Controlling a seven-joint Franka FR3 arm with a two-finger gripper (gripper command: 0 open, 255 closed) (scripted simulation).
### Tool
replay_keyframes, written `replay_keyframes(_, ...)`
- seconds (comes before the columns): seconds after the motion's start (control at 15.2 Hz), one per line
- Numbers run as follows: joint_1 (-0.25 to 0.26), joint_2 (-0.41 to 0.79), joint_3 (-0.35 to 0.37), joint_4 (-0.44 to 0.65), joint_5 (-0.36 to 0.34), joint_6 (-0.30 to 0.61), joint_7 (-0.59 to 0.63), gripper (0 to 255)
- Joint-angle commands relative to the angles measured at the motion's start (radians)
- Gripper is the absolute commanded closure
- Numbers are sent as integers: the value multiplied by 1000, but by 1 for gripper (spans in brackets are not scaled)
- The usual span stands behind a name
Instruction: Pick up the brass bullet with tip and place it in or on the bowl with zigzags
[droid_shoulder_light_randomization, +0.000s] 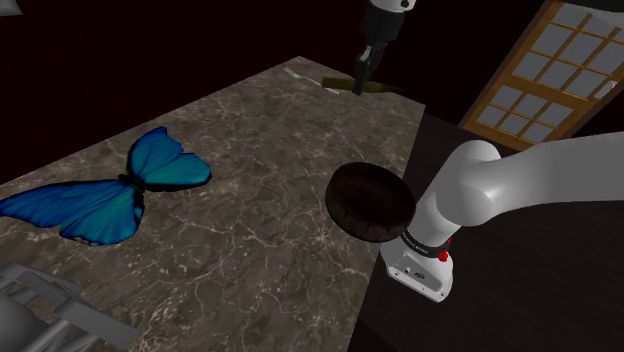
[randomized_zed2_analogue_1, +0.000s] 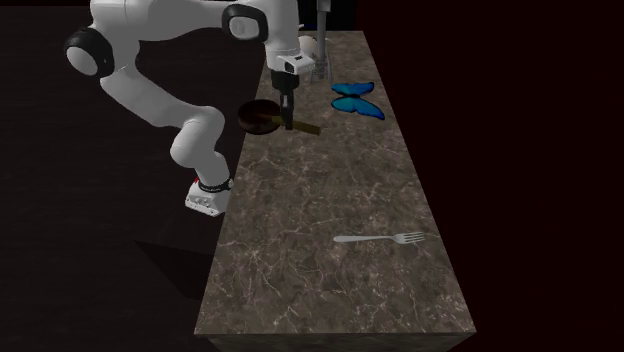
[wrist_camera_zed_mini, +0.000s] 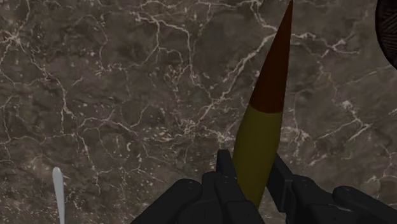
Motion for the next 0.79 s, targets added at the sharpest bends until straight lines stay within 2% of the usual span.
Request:
replay_keyframes(0.0,19,-52,37,-20,29,-36,38,255)
replay_keyframes(0.73,128,-234,257,-39,229,-204,263,255)
